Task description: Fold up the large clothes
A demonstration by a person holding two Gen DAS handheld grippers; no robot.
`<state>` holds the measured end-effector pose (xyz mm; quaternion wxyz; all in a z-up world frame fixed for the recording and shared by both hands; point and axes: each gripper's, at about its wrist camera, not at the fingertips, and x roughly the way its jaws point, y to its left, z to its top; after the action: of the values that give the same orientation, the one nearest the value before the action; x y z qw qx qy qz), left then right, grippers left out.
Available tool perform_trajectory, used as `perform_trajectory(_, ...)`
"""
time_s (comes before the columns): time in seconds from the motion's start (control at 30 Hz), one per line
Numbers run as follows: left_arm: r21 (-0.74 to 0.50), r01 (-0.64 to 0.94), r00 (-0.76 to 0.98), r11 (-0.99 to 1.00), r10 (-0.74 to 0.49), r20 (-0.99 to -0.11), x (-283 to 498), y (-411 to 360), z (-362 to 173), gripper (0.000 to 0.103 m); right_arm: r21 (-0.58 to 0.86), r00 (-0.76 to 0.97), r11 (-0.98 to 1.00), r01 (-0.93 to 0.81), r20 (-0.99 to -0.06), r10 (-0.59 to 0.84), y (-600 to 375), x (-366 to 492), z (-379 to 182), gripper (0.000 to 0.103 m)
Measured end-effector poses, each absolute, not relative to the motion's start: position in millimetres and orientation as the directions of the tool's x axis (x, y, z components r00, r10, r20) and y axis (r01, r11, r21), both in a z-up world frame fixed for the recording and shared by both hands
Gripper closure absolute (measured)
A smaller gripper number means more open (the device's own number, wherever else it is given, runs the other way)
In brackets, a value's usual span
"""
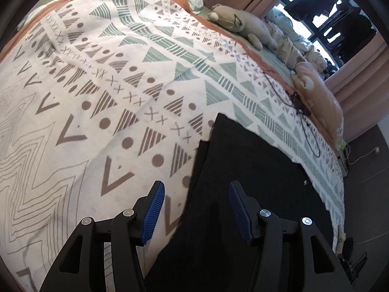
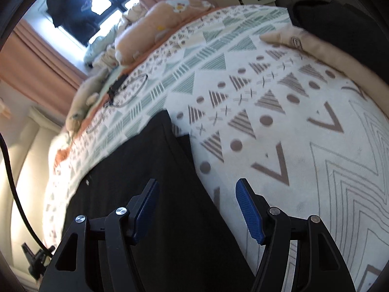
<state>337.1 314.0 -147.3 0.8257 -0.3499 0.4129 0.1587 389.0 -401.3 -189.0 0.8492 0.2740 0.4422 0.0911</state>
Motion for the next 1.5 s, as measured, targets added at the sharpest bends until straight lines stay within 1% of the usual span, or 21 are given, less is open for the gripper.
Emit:
perform_trajectory(0.13,-0.44,-0.564,0.575,0.699,-0.051,-0.816,335.8,308.9,-171.7,0.047,0.529,0.535,0.845,0.078,-0.737,0.412,-388.1,393.3,-210.3,0.037)
perform_trajectory(0.2,-0.456,-0.55,0.591,0.699,-0.059,-0.804,336.9,305.2,-174.8,0.062,0.533,0.527,0.842,0.086,-0.741,0.416,-385.6,393.9,-216.3,0.039)
perform_trajectory(0.23,-0.463,-0.535,0.601,0.706,-0.067,-0.797,338.6,302.1,-173.7,0.08,0.532,0.542,0.842,0.085,-0.734,0.409,-385.7,392.0,-215.9,0.044)
perform_trajectory(0.27,-0.463,-0.522,0.602,0.717,-0.075,-0.795,341.8,298.5,-172.6,0.09,0.535,0.553,0.841,0.077,-0.725,0.41,-385.9,390.2,-213.1,0.063)
perform_trajectory(0.3,-0.45,-0.515,0.599,0.73,-0.07,-0.798,345.3,295.0,-170.7,0.093,0.547,0.561,0.835,0.058,-0.71,0.426,-386.6,388.5,-210.8,0.083)
perform_trajectory(0.33,-0.436,-0.503,0.603,0.746,-0.059,-0.796,349.3,291.2,-167.8,0.098,0.556,0.568,0.83,0.045,-0.698,0.436,-387.0,387.7,-209.4,0.09)
perform_trajectory(0.4,-0.438,-0.476,0.62,0.763,-0.062,-0.782,355.6,287.8,-162.4,0.101,0.546,0.585,0.838,0.026,-0.688,0.43,-386.9,385.6,-204.6,0.097)
perform_trajectory(0.6,-0.468,-0.492,0.625,0.734,-0.076,-0.777,369.9,295.7,-168.2,0.102,0.551,0.621,0.833,0.05,-0.671,0.406,-396.0,386.1,-203.2,0.1)
perform_trajectory(0.77,-0.448,-0.543,0.568,0.71,-0.082,-0.819,374.0,300.7,-181.9,0.101,0.543,0.581,0.834,0.1,-0.712,0.394,-395.0,393.9,-206.6,0.099)
perform_trajectory(0.83,-0.454,-0.564,0.551,0.69,-0.095,-0.829,368.4,302.2,-183.3,0.099,0.545,0.584,0.831,0.114,-0.713,0.388,-397.8,387.5,-199.8,0.094)
perform_trajectory(0.87,-0.457,-0.57,0.548,0.682,-0.098,-0.831,363.5,301.6,-181.9,0.096,0.543,0.585,0.832,0.116,-0.714,0.385,-398.6,383.3,-196.0,0.091)
perform_trajectory(0.9,-0.453,-0.577,0.544,0.679,-0.094,-0.834,358.1,301.0,-179.5,0.093,0.542,0.584,0.832,0.116,-0.715,0.384,-400.2,377.4,-191.5,0.084)
perform_trajectory(0.93,-0.445,-0.584,0.54,0.678,-0.085,-0.837,351.8,300.1,-176.1,0.086,0.542,0.583,0.832,0.118,-0.716,0.385,-401.4,372.7,-188.5,0.079)
perform_trajectory(0.97,-0.44,-0.59,0.539,0.677,-0.075,-0.839,344.5,298.9,-172.1,0.079,0.543,0.583,0.831,0.119,-0.716,0.385,-403.1,365.3,-184.2,0.067)
perform_trajectory(1.0,-0.443,-0.592,0.544,0.673,-0.072,-0.836,336.3,297.4,-168.0,0.077,0.543,0.587,0.832,0.117,-0.713,0.383,-404.5,357.9,-180.0,0.062)
perform_trajectory(1.2,-0.486,-0.588,0.574,0.647,-0.089,-0.814,287.6,285.3,-144.2,0.074,0.538,0.59,0.839,0.078,-0.704,0.396,-402.8,315.9,-156.1,0.061)
perform_trajectory(1.3,-0.5,-0.576,0.594,0.647,-0.09,-0.8,264.0,277.6,-132.1,0.062,0.539,0.598,0.84,0.052,-0.691,0.406,-403.2,293.7,-143.3,0.06)
perform_trajectory(1.33,-0.504,-0.572,0.603,0.647,-0.085,-0.793,255.4,275.0,-127.9,0.054,0.537,0.599,0.843,0.043,-0.689,0.408,-402.7,287.8,-139.4,0.059)
perform_trajectory(1.37,-0.511,-0.568,0.614,0.645,-0.082,-0.785,246.3,273.3,-124.0,0.046,0.532,0.6,0.846,0.034,-0.688,0.408,-401.8,281.2,-134.8,0.052)
perform_trajectory(1.4,-0.519,-0.564,0.624,0.642,-0.08,-0.777,239.1,272.4,-121.4,0.043,0.53,0.603,0.847,0.029,-0.685,0.408,-401.0,277.1,-132.2,0.044)
perform_trajectory(1.5,-0.543,-0.559,0.641,0.627,-0.09,-0.763,220.3,270.8,-117.2,0.041,0.535,0.619,0.845,0.004,-0.665,0.419,-399.5,260.5,-120.2,0.039)
